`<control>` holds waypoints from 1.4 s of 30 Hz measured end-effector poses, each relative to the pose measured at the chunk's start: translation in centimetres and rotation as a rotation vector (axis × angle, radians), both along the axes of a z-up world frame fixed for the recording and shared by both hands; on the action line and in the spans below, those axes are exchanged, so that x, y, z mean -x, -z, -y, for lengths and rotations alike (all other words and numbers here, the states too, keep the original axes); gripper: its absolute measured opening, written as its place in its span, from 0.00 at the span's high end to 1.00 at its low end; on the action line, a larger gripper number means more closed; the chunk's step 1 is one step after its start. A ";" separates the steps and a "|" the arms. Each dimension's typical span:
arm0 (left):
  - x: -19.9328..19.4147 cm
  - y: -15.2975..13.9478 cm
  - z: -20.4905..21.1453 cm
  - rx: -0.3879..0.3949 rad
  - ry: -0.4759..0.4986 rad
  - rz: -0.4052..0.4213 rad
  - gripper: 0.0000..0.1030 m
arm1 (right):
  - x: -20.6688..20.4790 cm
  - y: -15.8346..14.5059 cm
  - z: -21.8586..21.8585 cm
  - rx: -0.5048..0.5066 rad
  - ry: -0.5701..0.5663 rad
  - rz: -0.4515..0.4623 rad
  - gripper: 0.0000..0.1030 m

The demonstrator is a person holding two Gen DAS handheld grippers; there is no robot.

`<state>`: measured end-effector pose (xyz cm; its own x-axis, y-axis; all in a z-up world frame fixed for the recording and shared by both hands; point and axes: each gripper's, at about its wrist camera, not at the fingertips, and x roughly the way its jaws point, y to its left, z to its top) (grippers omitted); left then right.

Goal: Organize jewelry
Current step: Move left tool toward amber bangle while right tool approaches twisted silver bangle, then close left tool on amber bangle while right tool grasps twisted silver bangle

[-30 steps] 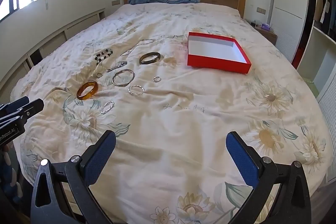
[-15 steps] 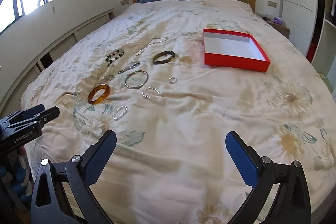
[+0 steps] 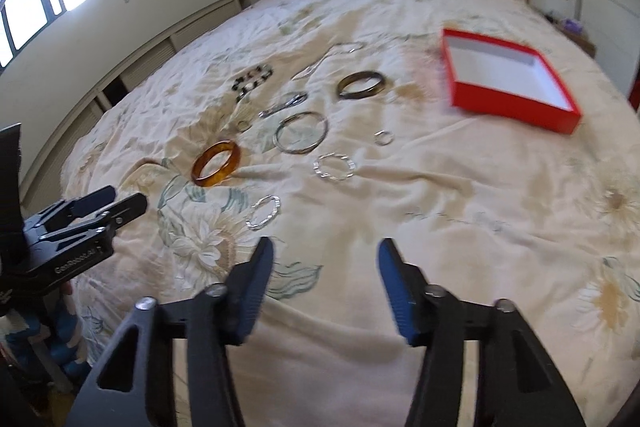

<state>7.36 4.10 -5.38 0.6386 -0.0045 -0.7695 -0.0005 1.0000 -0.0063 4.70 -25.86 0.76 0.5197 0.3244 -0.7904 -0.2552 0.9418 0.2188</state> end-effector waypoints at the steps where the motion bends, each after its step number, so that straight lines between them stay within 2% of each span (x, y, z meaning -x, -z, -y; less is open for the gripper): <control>1: -0.4 0.3 -0.1 0.010 0.006 -0.012 0.50 | -0.4 0.3 -0.3 -0.012 -0.013 -0.014 0.58; 3: -1.2 0.9 -0.2 0.029 0.017 -0.032 0.54 | -1.4 0.9 -0.9 -0.036 -0.039 -0.037 0.60; 9: -3.9 1.5 0.2 0.071 0.056 -0.046 0.54 | -4.0 2.0 -2.8 -0.083 -0.106 -0.082 0.63; 14: -7.0 2.6 0.8 0.086 0.090 -0.077 0.54 | -6.2 3.7 -4.6 -0.100 -0.154 -0.141 0.70; 20: -10.5 5.6 1.1 0.085 0.107 -0.166 0.63 | -7.9 6.0 -6.1 -0.079 -0.192 -0.204 0.71; 28: -12.3 8.1 1.9 0.086 0.128 -0.254 0.75 | -8.8 8.3 -6.5 -0.045 -0.210 -0.252 0.80; 31: -12.1 7.9 1.7 0.084 0.115 -0.243 0.88 | -8.7 8.1 -6.6 -0.024 -0.222 -0.238 0.87; 32: -12.0 7.7 1.8 0.079 0.115 -0.235 0.89 | -8.6 7.9 -6.6 -0.021 -0.222 -0.231 0.90; 35: -11.3 6.8 2.1 0.054 0.113 -0.202 0.91 | -8.0 7.0 -6.2 -0.021 -0.216 -0.203 0.94; 42: -9.5 4.3 2.7 0.068 0.105 -0.157 0.92 | -6.1 4.6 -3.2 -0.035 -0.157 -0.143 0.95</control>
<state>16.89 1.43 -9.68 0.5044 -0.1200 -0.8551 0.0978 0.9919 -0.0815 10.77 -22.66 -3.81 0.3437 0.4211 -0.8394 -0.3623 0.8841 0.2952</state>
